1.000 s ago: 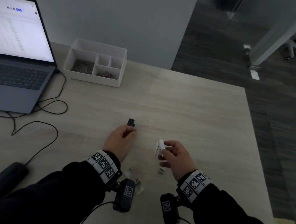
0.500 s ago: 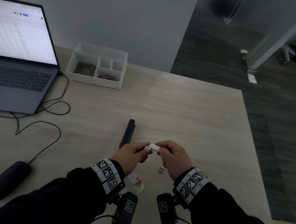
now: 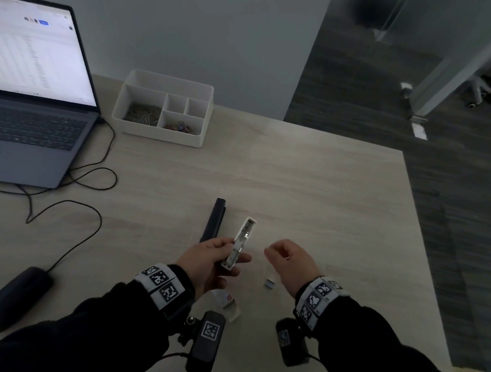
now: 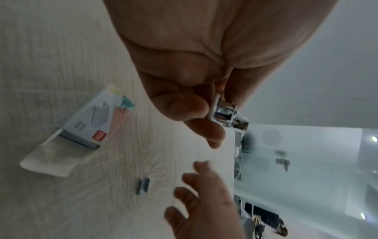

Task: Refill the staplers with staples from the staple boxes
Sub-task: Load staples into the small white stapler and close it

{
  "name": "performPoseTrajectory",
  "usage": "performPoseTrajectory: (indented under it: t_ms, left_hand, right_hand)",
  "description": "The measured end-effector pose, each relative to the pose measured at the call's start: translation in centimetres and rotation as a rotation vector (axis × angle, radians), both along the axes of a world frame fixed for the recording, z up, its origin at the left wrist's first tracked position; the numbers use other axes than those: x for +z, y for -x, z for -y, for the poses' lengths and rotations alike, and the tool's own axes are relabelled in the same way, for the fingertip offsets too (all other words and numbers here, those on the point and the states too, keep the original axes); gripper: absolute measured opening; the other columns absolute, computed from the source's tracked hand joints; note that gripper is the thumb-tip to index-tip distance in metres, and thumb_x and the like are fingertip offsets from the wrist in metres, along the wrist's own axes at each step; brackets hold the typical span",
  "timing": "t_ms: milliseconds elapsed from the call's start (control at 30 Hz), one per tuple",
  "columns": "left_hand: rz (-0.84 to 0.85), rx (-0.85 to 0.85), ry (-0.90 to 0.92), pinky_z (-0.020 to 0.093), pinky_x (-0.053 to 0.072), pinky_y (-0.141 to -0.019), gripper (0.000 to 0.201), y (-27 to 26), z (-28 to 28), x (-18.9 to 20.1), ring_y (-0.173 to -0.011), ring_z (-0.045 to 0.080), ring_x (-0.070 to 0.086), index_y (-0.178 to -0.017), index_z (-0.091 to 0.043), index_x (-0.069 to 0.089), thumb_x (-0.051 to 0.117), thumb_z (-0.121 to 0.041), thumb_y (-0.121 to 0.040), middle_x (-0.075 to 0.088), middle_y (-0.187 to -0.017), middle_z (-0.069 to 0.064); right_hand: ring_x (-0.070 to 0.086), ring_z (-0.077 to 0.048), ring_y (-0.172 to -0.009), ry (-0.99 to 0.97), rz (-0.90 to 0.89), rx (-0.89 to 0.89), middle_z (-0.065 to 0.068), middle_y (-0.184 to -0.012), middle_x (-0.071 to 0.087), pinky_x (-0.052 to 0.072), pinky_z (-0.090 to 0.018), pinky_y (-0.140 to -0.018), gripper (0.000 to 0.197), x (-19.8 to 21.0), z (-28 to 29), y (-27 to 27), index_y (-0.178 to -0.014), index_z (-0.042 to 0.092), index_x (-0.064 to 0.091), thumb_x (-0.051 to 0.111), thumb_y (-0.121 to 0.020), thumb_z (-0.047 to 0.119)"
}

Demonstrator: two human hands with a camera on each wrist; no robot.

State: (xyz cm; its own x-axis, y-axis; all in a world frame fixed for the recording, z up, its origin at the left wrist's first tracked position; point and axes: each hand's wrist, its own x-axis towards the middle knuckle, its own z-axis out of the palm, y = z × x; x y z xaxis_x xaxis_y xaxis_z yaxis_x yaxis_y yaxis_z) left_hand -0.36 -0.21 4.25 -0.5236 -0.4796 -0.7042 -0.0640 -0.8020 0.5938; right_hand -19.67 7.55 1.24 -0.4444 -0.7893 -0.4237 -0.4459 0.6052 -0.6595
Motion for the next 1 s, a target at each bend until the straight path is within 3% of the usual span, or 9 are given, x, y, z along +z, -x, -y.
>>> performPoseTrajectory:
  t_ms: [67,133,367,533,600,700,800,900,1000]
  left_hand:
    - [-0.006,0.050,-0.027,0.025,0.035,-0.047,0.017,-0.3,0.1,0.0,-0.057,0.018,0.062,-0.111,-0.012,0.060,0.049,-0.015,-0.100,0.077,-0.096,0.013]
    - [-0.009,0.072,-0.046,0.024,0.035,-0.047,0.016,-0.7,0.1,0.0,-0.058,0.019,0.063,-0.110,-0.012,0.061,0.049,-0.015,-0.099,0.078,-0.095,0.012]
    - [0.019,0.057,-0.040,0.026,0.036,-0.050,0.018,-0.7,-0.1,0.2,-0.064,0.020,0.063,-0.111,-0.013,0.063,0.053,-0.015,-0.097,0.077,-0.105,0.014]
    - [0.017,0.046,-0.024,0.026,0.036,-0.050,0.019,-0.5,-0.1,0.3,-0.065,0.020,0.062,-0.112,-0.013,0.063,0.054,-0.017,-0.096,0.076,-0.110,0.015]
    - [0.018,0.041,-0.019,0.026,0.036,-0.050,0.017,-0.4,-0.2,0.2,-0.067,0.020,0.062,-0.110,-0.014,0.064,0.054,-0.018,-0.096,0.076,-0.109,0.015]
    - [0.023,0.041,-0.016,0.026,0.036,-0.051,0.016,-0.2,-0.3,0.2,-0.068,0.020,0.062,-0.108,-0.015,0.065,0.057,-0.019,-0.095,0.076,-0.108,0.014]
    - [0.014,0.037,-0.021,0.027,0.036,-0.052,0.017,-0.2,-0.5,0.4,-0.068,0.020,0.062,-0.109,-0.014,0.065,0.058,-0.019,-0.094,0.076,-0.109,0.015]
    - [0.030,0.023,-0.004,0.028,0.036,-0.053,0.019,0.0,-0.6,0.3,-0.070,0.020,0.061,-0.110,-0.016,0.067,0.056,-0.020,-0.095,0.076,-0.110,0.014]
    - [0.037,-0.008,0.021,0.027,0.038,-0.053,0.023,0.1,-0.7,0.3,-0.069,0.019,0.062,-0.115,-0.014,0.066,0.055,-0.021,-0.096,0.076,-0.109,0.012]
  right_hand:
    - [0.060,-0.019,-0.088,-0.152,-0.187,0.231,0.003,-0.094,0.058,0.046,-0.027,-0.078,0.027,-1.6,-0.8,0.5,-0.102,0.024,0.067,0.069,-0.081,0.041]
    - [0.056,-0.019,-0.096,-0.220,-0.257,0.398,0.003,-0.099,0.053,0.045,-0.028,-0.086,0.031,-2.8,-1.6,0.5,-0.105,0.025,0.065,0.070,-0.077,0.039]
    - [0.059,-0.025,-0.101,-0.165,-0.268,0.496,-0.006,-0.105,0.063,0.045,-0.030,-0.087,0.020,-3.3,-2.5,0.0,-0.101,0.017,0.067,0.061,-0.084,0.027]
    - [0.059,-0.014,-0.078,-0.035,-0.192,0.289,0.004,-0.083,0.067,0.048,-0.025,-0.076,0.010,-2.1,-2.0,0.0,-0.088,0.021,0.072,0.066,-0.080,0.022]
    - [0.060,-0.011,-0.067,0.017,-0.094,0.131,0.008,-0.073,0.066,0.052,-0.027,-0.066,0.007,-1.2,-1.8,-0.3,-0.084,0.025,0.071,0.067,-0.080,0.021]
    - [0.061,-0.013,-0.056,0.083,0.116,-0.020,0.005,-0.068,0.065,0.056,-0.030,-0.051,0.014,0.3,-1.3,-1.0,-0.087,0.030,0.067,0.065,-0.081,0.018]
    - [0.065,-0.015,-0.057,0.149,0.201,-0.030,0.000,-0.065,0.067,0.056,-0.030,-0.048,0.015,2.4,-0.6,-1.9,-0.076,0.027,0.063,0.064,-0.083,0.014]
    - [0.062,-0.012,-0.052,0.199,0.244,-0.017,-0.005,-0.069,0.069,0.051,-0.025,-0.046,0.013,4.4,0.1,-2.8,-0.075,0.020,0.061,0.062,-0.084,0.010]
    - [0.051,-0.010,-0.044,0.210,0.277,-0.041,0.004,-0.059,0.062,0.044,-0.022,-0.042,0.012,5.3,0.7,-3.5,-0.074,0.021,0.063,0.063,-0.084,0.013]
